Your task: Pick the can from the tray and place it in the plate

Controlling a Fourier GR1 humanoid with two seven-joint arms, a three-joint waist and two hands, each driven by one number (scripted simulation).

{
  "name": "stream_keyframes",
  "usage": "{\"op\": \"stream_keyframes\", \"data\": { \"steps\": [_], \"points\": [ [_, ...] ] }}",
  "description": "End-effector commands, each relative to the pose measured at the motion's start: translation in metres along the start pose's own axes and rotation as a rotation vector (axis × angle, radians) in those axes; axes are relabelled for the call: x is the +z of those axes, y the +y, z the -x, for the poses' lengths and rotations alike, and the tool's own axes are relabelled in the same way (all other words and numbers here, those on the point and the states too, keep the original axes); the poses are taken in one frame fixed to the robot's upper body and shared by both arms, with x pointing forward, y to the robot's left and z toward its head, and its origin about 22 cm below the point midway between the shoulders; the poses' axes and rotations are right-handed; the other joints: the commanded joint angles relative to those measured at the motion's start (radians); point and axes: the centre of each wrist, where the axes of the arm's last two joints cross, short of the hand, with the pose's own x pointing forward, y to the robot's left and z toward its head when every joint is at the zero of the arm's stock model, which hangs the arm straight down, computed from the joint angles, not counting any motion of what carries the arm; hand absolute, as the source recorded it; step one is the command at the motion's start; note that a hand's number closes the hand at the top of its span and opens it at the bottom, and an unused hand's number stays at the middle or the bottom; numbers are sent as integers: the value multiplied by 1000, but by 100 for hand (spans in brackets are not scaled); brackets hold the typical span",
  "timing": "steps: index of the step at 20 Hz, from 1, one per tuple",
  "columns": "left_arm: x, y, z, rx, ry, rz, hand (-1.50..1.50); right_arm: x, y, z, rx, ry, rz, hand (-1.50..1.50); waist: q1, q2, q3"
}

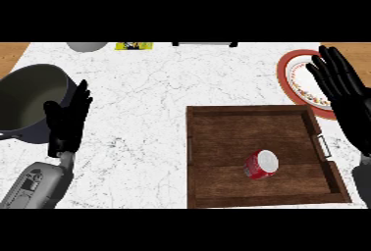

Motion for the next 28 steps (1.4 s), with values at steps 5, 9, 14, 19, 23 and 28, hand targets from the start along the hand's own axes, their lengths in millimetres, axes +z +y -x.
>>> {"op": "stream_keyframes", "data": {
  "steps": [5,9,14,19,23,28],
  "points": [
    [12,11,17,-32,-125,127,0,-9,108,10,-189,201,-425,150,51,25,31],
    [31,10,41,4,-89,155,0,13,115,18,116,28,-122,-150,9,17,36],
    [37,32,45,6,-109,155,0,57,154,49,42,-50,-182,-150,6,19,37],
    [35,37,74,9,-109,137,0,97,119,62,182,-77,-141,-150,-4,21,37],
    [30,29,44,2,-121,169,0,101,77,31,265,-59,-100,-150,-3,20,37],
    [36,57,61,3,-103,153,0,110,60,9,506,84,-196,-150,-5,18,36]
  ]
}}
